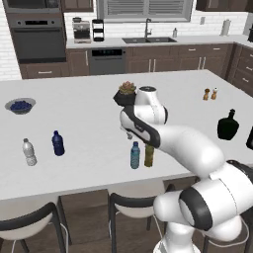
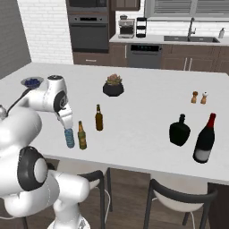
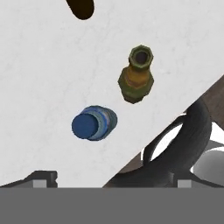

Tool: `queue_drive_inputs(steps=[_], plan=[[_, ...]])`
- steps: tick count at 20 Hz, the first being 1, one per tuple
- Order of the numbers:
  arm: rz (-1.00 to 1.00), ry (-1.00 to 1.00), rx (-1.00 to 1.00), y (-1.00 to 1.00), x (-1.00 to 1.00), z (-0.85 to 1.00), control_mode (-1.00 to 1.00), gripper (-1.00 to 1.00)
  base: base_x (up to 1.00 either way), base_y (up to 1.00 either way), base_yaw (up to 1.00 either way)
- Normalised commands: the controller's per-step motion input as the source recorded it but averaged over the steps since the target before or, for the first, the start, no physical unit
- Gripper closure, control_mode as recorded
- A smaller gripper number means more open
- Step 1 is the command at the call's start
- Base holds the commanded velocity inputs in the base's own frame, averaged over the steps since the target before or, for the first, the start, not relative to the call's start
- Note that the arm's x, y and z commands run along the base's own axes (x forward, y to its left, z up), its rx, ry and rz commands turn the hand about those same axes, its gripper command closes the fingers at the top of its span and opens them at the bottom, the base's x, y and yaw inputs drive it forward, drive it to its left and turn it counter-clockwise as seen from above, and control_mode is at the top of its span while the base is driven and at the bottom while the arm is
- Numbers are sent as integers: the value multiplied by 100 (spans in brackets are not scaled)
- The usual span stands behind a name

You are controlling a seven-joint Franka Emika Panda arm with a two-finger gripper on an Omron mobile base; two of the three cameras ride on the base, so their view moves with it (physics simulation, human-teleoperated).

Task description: Move the plastic bottles in the middle to the plastics group, and the glass bottles in the middle to the glass group.

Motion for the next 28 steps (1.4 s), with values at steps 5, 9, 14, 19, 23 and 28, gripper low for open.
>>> queue_drive_inputs(steps=[5,9,14,19,23,28], plan=[[0,0,0,0,17,-17,-100,-100,0,0,0],[0,0,0,0,24,-21,-100,-100,0,0,0],[0,0,0,0,30,-19,-100,-100,0,0,0],[0,0,0,1,30,-15,-100,-100,0,0,0],[0,0,0,0,10,-12,-100,-100,0,0,0],[-2,2,0,0,-5,-10,-100,-100,0,0,0]])
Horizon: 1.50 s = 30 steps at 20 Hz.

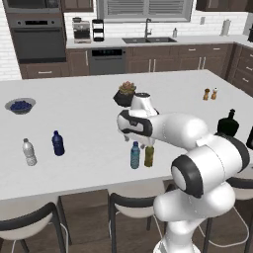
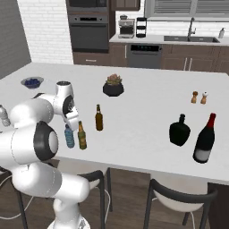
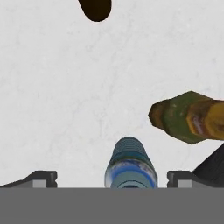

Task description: Move the plastic bottles in the middle to the plastics group, and the glass bottles in the middle to the glass group.

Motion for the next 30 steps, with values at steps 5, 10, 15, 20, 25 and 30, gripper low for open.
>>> queue_drive_inputs(steps=[5,10,15,20,25,30], plan=[[-10,10,0,1,-14,-7,-100,-100,0,0,0],[-9,7,0,0,0,-21,-100,-100,0,0,0],[-3,0,0,1,3,-16,-100,-100,0,0,0],[0,0,0,7,-3,-7,-100,100,0,0,0],[-1,0,0,10,-29,-20,-100,100,0,0,0],[0,7,1,1,-33,-7,-100,100,0,0,0]])
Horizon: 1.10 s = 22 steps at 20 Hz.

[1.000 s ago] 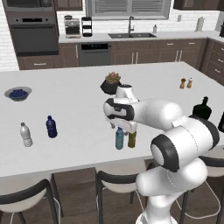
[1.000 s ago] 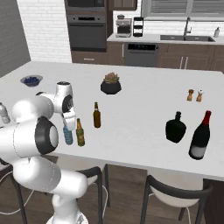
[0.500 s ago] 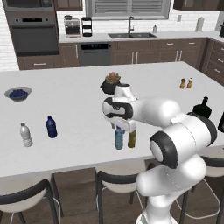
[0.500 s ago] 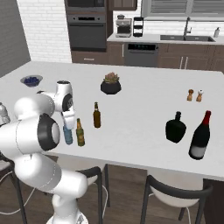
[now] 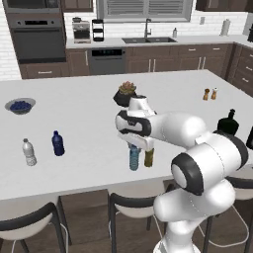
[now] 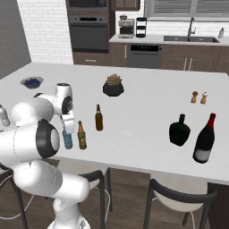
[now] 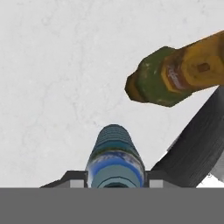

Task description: Move the plastic bottles in the middle to the plastics group, and the glass bottles in the middle to the glass group.

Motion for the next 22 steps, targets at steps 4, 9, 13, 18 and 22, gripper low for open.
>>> queue_drive_inputs(steps=[4,9,13,18,22], plan=[[0,-1,10,20,-47,42,-100,100,0,0,0],[6,-1,8,66,-36,30,-100,100,0,0,0],[16,-7,5,90,-17,21,-100,100,0,0,0],[13,-4,0,98,-8,7,-100,100,0,0,0],[4,-8,0,99,11,6,-100,100,0,0,0]])
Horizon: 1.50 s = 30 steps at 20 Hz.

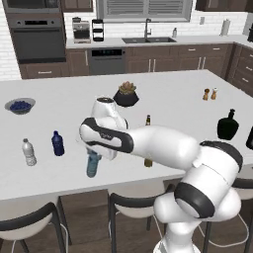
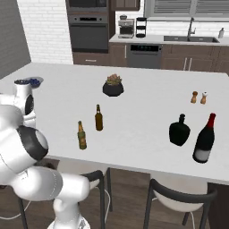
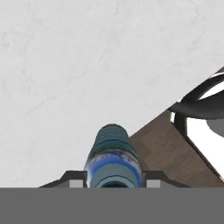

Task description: Move the plastic bottles in the middle to the plastics group, and the glass bottles in the middle to the glass group.

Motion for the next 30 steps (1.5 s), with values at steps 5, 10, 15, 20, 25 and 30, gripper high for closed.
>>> queue_drive_inputs(steps=[5,10,15,20,25,30], plan=[[1,-14,0,80,38,11,-100,100,0,0,0],[0,-15,0,59,44,8,-100,100,0,0,0],[0,0,0,31,41,0,-100,100,0,0,0],[0,0,1,19,31,-7,-100,100,0,0,0],[0,1,1,9,6,-19,-100,100,0,0,0],[0,4,2,7,0,-26,-100,100,0,0,0]])
